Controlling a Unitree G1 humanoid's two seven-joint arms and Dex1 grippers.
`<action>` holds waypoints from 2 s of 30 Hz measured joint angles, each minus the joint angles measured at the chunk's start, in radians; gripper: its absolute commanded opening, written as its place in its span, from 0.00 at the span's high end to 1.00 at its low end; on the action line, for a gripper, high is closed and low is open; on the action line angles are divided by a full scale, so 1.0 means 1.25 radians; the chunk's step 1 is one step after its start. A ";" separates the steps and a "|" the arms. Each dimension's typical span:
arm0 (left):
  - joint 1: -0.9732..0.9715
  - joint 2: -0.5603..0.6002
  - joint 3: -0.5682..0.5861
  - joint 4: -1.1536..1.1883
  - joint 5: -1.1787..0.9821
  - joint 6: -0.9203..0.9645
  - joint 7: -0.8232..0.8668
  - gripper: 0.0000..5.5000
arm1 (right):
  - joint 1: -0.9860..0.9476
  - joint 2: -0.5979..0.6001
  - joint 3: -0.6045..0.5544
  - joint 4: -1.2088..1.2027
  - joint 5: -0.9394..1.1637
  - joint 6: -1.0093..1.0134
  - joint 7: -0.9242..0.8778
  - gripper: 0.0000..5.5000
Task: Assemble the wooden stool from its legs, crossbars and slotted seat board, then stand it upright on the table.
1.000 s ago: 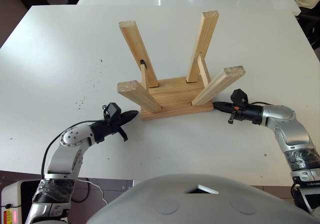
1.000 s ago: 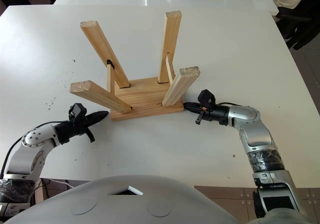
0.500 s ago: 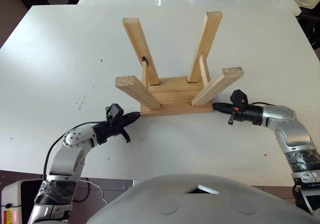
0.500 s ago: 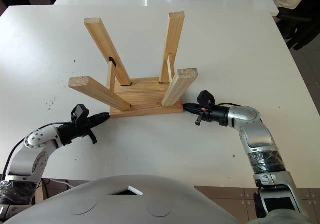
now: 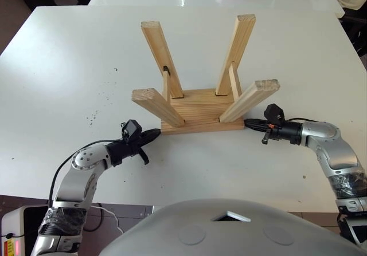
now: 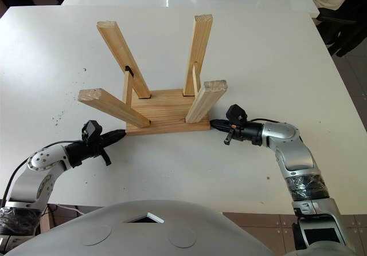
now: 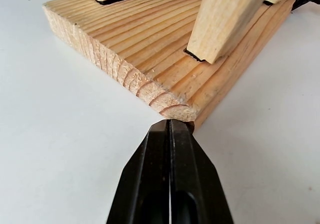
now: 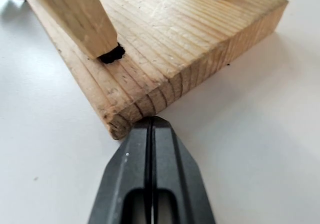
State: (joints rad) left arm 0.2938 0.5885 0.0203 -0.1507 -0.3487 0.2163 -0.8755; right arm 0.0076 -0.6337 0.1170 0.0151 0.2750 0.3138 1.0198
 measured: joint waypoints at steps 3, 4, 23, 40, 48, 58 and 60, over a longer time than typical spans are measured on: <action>0.002 0.005 0.008 0.005 -0.004 -0.001 -0.013 1.00 | 0.000 0.002 0.000 0.003 0.002 0.000 0.005 1.00; 0.001 0.005 0.008 0.007 -0.004 -0.001 -0.015 1.00 | 0.000 0.002 0.000 0.003 0.002 0.000 0.006 1.00; -0.049 -0.003 0.007 0.063 0.011 -0.026 -0.014 1.00 | -0.005 0.005 0.004 0.007 -0.002 -0.002 0.020 1.00; 0.003 0.019 -0.013 -0.061 0.007 0.052 -0.015 1.00 | 0.052 -0.032 -0.018 -0.097 0.023 0.079 0.005 1.00; 0.123 0.092 0.092 -0.254 -0.065 0.134 -0.016 1.00 | 0.210 -0.102 -0.105 -0.348 0.123 0.176 0.012 1.00; 0.245 0.169 0.249 -0.401 -0.209 0.203 -0.057 1.00 | 0.317 -0.157 -0.287 -0.562 0.285 0.285 -0.006 1.00; 0.233 0.174 0.264 -0.415 -0.234 0.219 -0.056 1.00 | 0.303 -0.166 -0.301 -0.566 0.287 0.292 -0.006 1.00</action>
State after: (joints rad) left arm 0.5856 0.8056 0.3509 -0.6695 -0.6417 0.4899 -0.9454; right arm 0.3865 -0.8414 -0.2596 -0.6922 0.6336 0.6782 1.0122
